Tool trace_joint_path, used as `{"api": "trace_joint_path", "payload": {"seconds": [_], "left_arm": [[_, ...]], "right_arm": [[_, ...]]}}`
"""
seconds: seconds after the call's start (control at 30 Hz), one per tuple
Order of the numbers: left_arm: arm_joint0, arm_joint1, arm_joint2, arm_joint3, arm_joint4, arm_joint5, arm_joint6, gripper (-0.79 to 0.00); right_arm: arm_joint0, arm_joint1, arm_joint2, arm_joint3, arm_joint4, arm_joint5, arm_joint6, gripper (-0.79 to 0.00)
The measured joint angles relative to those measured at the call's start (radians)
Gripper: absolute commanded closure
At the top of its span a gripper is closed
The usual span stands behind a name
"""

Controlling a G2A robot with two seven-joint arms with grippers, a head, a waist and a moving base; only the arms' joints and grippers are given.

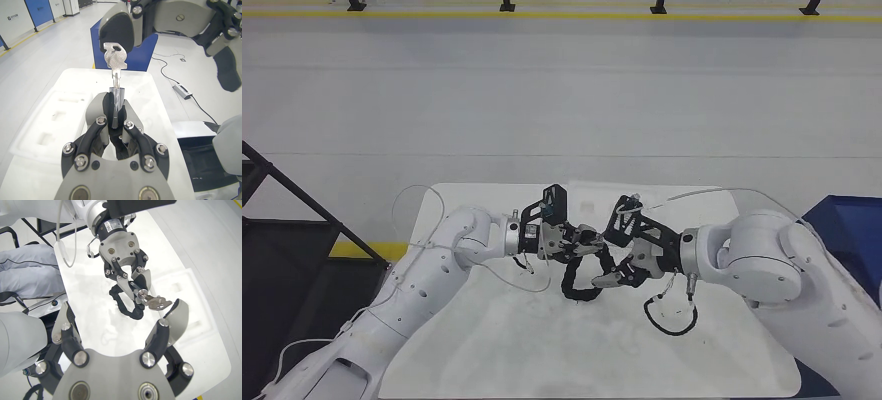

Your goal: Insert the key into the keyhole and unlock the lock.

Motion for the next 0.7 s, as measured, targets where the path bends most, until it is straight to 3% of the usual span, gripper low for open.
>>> {"api": "trace_joint_path", "payload": {"seconds": [0.3,0.4,0.43,0.5,0.7], "left_arm": [[-0.009,0.011,0.028,-0.018,0.013,0.000,0.009,0.000],[-0.015,0.015,0.041,-0.016,0.005,0.000,0.008,0.000],[-0.017,0.016,0.045,-0.015,0.002,0.000,0.007,0.000],[-0.022,0.019,0.055,-0.014,-0.004,0.000,0.002,0.000],[-0.040,0.026,0.084,-0.011,-0.028,0.000,-0.009,0.000]], "right_arm": [[-0.006,0.013,0.019,0.019,-0.137,-0.209,-0.003,-0.773],[-0.013,0.015,0.016,0.015,-0.184,-0.241,-0.011,-0.643],[-0.015,0.015,0.016,0.011,-0.201,-0.247,-0.015,-0.526],[-0.022,0.017,0.020,-0.001,-0.243,-0.262,-0.029,-0.425],[-0.050,0.023,0.033,-0.046,-0.368,-0.298,-0.084,-0.348]]}}
